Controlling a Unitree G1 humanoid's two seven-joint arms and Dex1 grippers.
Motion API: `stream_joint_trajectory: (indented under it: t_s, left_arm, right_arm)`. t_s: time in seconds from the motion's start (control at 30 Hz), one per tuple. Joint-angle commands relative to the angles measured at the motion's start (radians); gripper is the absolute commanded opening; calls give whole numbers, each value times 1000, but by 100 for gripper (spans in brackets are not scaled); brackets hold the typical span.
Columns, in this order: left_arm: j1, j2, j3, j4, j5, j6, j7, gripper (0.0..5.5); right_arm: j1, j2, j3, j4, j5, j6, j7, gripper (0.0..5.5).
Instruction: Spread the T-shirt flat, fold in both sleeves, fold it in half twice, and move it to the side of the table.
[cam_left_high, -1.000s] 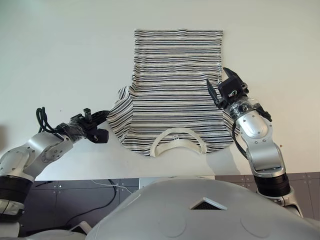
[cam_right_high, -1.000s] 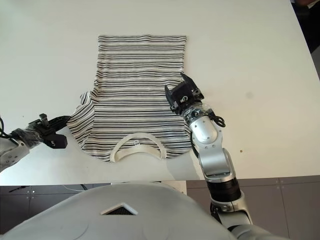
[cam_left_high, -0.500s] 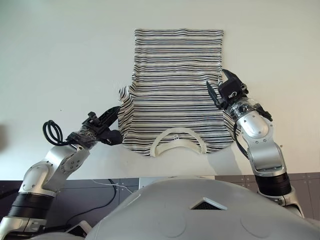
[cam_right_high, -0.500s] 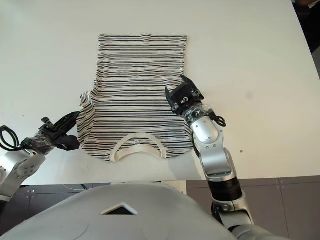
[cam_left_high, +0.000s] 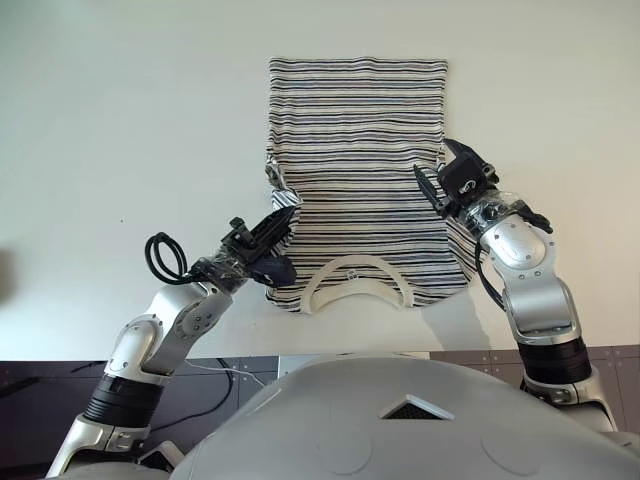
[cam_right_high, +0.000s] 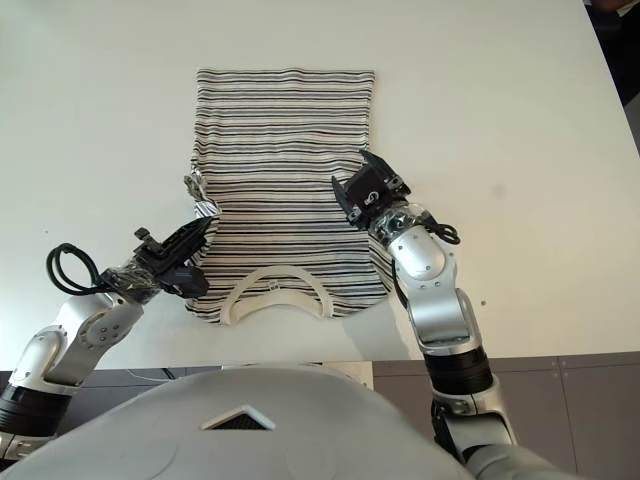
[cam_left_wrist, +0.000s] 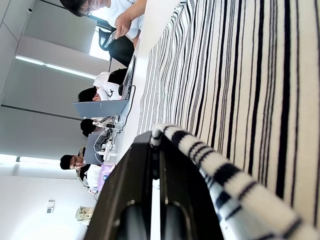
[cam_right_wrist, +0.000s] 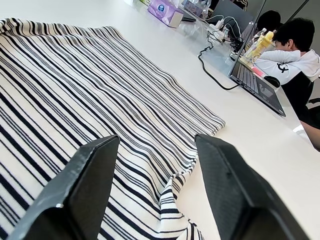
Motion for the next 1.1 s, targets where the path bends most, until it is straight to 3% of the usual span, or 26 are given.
stream_joint_trajectory:
  t_s: [0.03,0.23,0.37,0.47,0.53,0.6,0.73,0.9,1.1]
  left_arm:
    - [-5,-31,-22,10,5,49,-40,42]
    - [-17,-80,4,-53,-58,138,-96,134]
    - [7,-140,95,-172,-166,133,-30,193]
    - [-12,-268,189,-222,-259,232,48,229]
    - [-46,-365,257,-190,-315,355,104,229]
    - [-50,-433,288,-180,-327,419,155,229]
    - [-50,-551,278,-160,-293,457,269,229]
    - [-122,-595,267,-97,-277,459,330,229]
    - [-156,-565,309,-50,-283,443,335,229]
  right_arm:
    - [-31,-19,-14,22,14,-14,23,278]
    - [-31,-23,-18,25,14,-22,26,278]
    - [8,-112,-60,-37,-1,-70,64,278]
    - [32,-319,-144,-4,-100,-260,81,278]
    - [62,-556,-183,160,-149,-484,158,278]
    - [60,-714,-180,286,-141,-659,255,278]
    - [73,-876,-131,345,3,-846,500,278]
    - [73,-849,-83,334,43,-872,594,278]
    - [65,-702,-80,346,-187,-783,372,278]
